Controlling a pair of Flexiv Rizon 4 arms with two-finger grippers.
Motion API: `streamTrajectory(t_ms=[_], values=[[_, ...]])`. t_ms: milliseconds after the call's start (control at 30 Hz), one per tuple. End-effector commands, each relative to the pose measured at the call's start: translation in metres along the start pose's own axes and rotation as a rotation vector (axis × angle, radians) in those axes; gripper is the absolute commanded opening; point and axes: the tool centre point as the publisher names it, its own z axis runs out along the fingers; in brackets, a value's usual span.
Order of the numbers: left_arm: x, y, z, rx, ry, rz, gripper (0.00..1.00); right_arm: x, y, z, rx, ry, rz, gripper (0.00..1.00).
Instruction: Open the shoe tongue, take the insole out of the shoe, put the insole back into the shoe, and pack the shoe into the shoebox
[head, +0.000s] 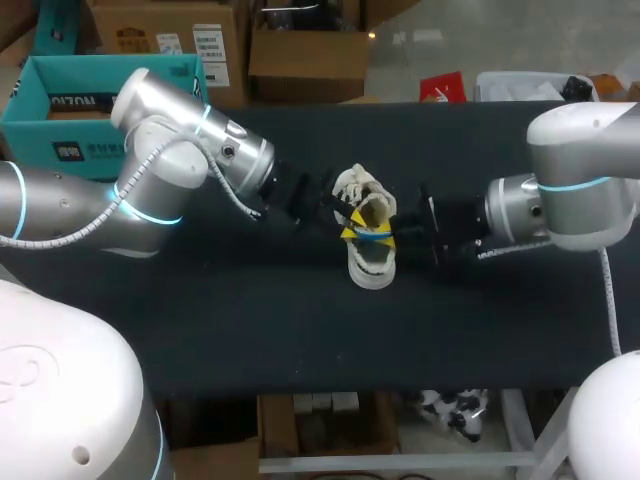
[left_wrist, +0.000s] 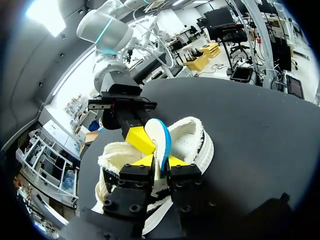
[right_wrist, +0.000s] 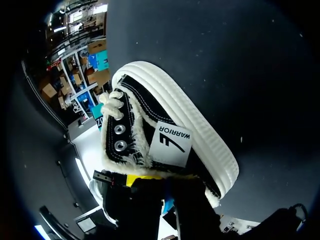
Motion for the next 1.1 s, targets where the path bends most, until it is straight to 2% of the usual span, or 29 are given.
streamTrajectory(t_ms=[33,233,333,500,533,567,633,700,900,1000,1033,1100], values=[[0.003,-0.003,-0.001,0.006,-0.003,0.019,0.37,-0.001,0.005,-0.001,0.002,-0.002,0.003,0.00],[0.009,-0.017,0.002,0.021,0.011,0.062,0.24,-0.002,0.007,-0.003,-0.004,0.002,0.010,0.00],[0.009,-0.022,0.007,0.020,0.024,0.079,0.00,-0.003,0.008,-0.003,-0.003,0.005,0.012,0.00],[0.008,-0.021,0.009,0.010,0.028,0.087,0.00,-0.005,0.004,-0.003,0.001,0.009,0.020,0.00],[0.008,-0.020,0.008,0.010,0.028,0.086,0.00,-0.005,0.001,-0.004,-0.004,0.006,0.019,0.08],[0.007,-0.019,0.008,0.011,0.027,0.083,0.00,-0.005,-0.003,-0.006,-0.010,0.005,0.016,0.34],[0.007,-0.017,0.008,0.008,0.025,0.076,0.00,-0.004,-0.012,-0.007,-0.024,-0.004,0.011,0.44],[0.006,-0.016,0.008,0.008,0.024,0.072,0.00,-0.003,-0.019,-0.009,-0.034,-0.014,0.011,0.46],[0.006,-0.014,0.008,0.010,0.021,0.064,0.00,0.001,-0.036,-0.010,-0.064,-0.041,0.003,0.43],[0.006,-0.013,0.008,0.013,0.019,0.063,0.00,0.001,-0.036,-0.009,-0.065,-0.044,0.001,0.18],[0.006,-0.013,0.008,0.014,0.019,0.064,0.00,0.001,-0.035,-0.009,-0.064,-0.045,0.000,0.01],[0.006,-0.013,0.008,0.014,0.018,0.064,0.00,0.001,-0.033,-0.008,-0.061,-0.044,-0.001,0.00]])
